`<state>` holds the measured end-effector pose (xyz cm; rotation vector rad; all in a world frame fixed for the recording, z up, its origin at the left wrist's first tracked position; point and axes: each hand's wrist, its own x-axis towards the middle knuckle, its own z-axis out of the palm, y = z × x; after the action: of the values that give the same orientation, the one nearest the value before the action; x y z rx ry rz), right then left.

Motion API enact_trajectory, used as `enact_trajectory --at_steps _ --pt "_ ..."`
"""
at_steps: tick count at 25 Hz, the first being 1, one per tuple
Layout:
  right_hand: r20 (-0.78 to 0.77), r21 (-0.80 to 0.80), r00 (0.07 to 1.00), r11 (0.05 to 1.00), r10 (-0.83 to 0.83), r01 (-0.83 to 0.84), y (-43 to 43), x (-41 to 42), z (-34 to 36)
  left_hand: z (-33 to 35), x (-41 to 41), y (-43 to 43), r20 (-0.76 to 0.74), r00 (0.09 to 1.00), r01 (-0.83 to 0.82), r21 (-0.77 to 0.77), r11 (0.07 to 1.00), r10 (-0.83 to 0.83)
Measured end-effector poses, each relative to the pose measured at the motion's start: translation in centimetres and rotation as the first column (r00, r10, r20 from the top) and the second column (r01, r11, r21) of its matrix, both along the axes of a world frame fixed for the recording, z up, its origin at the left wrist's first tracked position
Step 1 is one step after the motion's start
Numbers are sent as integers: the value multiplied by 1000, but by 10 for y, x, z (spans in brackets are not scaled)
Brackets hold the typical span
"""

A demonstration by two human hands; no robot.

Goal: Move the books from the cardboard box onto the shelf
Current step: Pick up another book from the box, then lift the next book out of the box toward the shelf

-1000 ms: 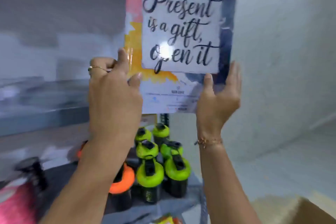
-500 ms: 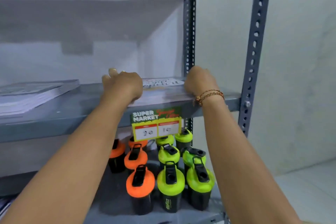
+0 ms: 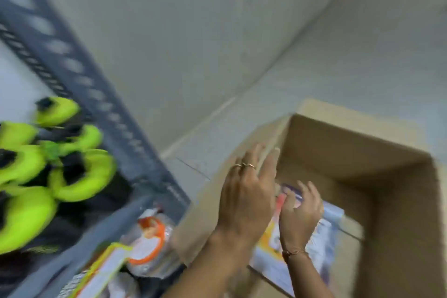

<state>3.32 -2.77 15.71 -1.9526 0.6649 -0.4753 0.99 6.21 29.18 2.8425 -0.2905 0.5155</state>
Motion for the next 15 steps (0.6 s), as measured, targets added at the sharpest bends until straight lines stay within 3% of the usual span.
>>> enact_trajectory --at_steps 1,3,5,8,10,15 --pt "-223 -13 974 999 -44 43 -28 -8 -44 -46 12 -27 -148 986 70 -30 997 -73" --pt "-580 -21 814 999 -34 28 -61 -22 -105 -134 30 -58 -449 880 166 -9 986 -152" --pt "-763 53 647 998 19 33 -73 -33 -144 -219 32 -68 -677 731 172 58 983 -88" --pt "-836 15 547 996 -33 83 -76 -45 -179 -303 17 -59 -869 447 -194 140 971 215" --pt "-840 -57 532 993 -104 103 -78 -52 -194 -329 6 -57 -891 335 -363 179 914 307" --pt "-813 -68 571 993 -114 102 -78 -56 -205 -331 8 -69 -800 410 -367 295 882 438"
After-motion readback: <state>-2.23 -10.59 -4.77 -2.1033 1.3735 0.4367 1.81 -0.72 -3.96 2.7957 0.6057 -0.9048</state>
